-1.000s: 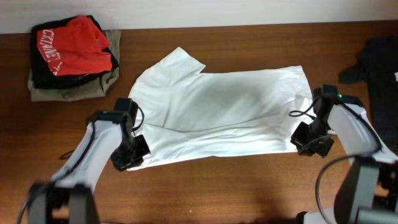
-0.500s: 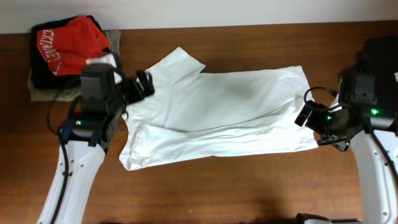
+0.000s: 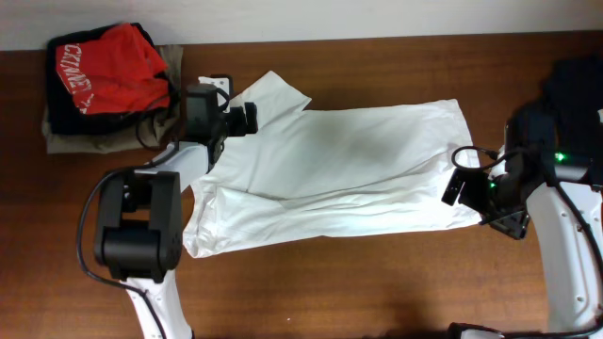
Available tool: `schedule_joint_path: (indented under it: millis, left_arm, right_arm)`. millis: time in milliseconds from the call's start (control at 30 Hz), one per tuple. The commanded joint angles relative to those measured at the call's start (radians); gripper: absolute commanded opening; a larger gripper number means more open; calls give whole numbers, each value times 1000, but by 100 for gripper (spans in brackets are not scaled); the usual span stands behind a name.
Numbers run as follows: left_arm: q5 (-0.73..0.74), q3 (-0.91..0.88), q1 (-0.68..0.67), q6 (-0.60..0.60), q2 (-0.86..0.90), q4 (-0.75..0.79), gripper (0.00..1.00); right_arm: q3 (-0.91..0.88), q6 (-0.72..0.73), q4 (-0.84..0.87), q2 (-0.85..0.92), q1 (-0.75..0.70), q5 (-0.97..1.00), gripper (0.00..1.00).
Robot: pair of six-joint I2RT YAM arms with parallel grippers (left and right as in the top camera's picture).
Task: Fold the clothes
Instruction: 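Grasp the shirt's left shoulder with the left gripper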
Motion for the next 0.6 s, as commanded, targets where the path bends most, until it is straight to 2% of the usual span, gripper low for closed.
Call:
schedule_joint_path:
  millis: [0,167,533,567]
  left_arm:
    - [2,87,-3,203,44,-48,99]
    - [-19,106,-1,305,80,-48,99]
    - [-35,107,11,307,155,-36,99]
    - [-34,107,11,307,155,-42,90]
  right_arm:
    - [10,-3,-4,5,6,-2,99]
    - [-18,-3,-8,5,6,-3,99]
    - [-66,-3,-14,5,6,-2,99]
    - [-66,-3,-9,5,6,-2,99]
